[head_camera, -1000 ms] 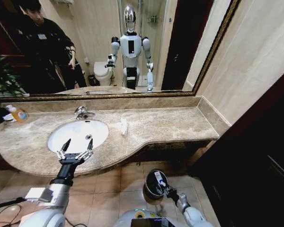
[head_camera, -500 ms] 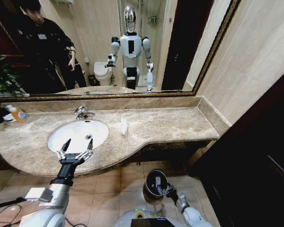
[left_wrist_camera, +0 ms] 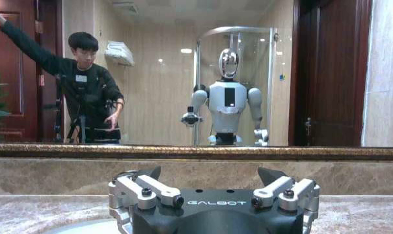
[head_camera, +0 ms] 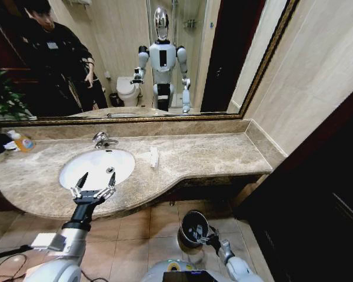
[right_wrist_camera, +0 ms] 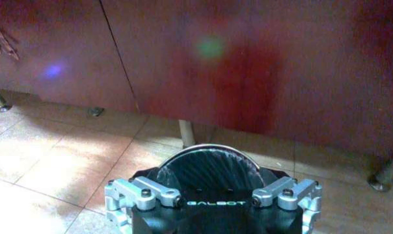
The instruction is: Pick up the trash from the sink and place it in the trash bin.
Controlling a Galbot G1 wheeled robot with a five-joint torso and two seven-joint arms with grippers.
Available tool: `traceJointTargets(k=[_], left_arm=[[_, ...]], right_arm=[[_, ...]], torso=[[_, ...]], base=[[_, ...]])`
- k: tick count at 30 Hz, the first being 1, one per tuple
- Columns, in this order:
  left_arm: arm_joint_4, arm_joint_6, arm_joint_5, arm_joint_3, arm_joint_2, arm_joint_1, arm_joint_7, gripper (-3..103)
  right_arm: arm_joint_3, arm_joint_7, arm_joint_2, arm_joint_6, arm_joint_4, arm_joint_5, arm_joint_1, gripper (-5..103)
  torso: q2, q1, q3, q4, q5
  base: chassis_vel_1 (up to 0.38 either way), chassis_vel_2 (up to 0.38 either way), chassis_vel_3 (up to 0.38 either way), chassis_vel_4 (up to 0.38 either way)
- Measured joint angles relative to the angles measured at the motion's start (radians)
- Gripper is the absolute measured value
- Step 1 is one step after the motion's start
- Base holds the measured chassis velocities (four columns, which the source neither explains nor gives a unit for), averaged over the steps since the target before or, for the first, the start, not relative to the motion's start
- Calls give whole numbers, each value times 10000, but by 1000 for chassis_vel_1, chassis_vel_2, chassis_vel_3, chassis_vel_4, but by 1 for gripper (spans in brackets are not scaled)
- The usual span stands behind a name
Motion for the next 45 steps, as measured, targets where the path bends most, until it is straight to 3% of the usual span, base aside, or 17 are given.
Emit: traceJointTargets(k=[9,10,11,14,17,22,30,33,35,37,45], left_arm=[[0,0,1,0,0,0,0,100],[-1,0,0,0,0,0,0,100],[0,0,0,0,0,0,0,100],[0,0,0,0,0,0,0,100],[0,0,0,0,0,0,0,100],[0,0,0,0,0,0,0,100],[0,0,0,0,0,0,0,100],[0,0,0,0,0,0,0,100],[0,0,0,0,0,0,0,100],[0,0,0,1,0,0,0,100],[0,0,0,0,0,0,-1,100]], right_arm=[[86,528,-642,57,2375,802,-887,100],[162,620,-761,122,2841,867,-1045,100],[365,761,-1204,144,4412,1275,-1638,100],[563,763,-1421,96,5546,1492,-2049,100],[778,855,-1556,-285,7229,1769,-2484,100],[839,1012,-1473,-870,8566,1737,-2531,100],[216,1039,-1110,-2551,9203,1197,-667,100],[-267,1026,-1107,-3624,9293,1387,595,100],[-360,1022,-1118,-3822,9293,1447,820,100],[-933,1061,-1196,-4513,9122,1787,1809,100],[-2664,1216,-1125,-5052,7715,2416,4070,100]], torso=[[0,0,0,-1,3],[0,0,0,0,-1],[0,0,0,-1,1],[0,0,0,-1,-3],[0,0,0,-1,-1],[0,0,0,-1,2],[0,0,0,0,1],[0,0,1,0,0],[0,0,1,0,-1],[0,0,1,-1,-2],[0,1,1,-1,-2]], base=[[0,0,0,0],[0,0,0,0],[0,0,0,0],[0,0,0,0],[0,0,0,0],[0,0,0,0],[0,0,0,0],[0,0,0,0],[0,0,0,0],[0,0,0,0],[0,0,0,0]])
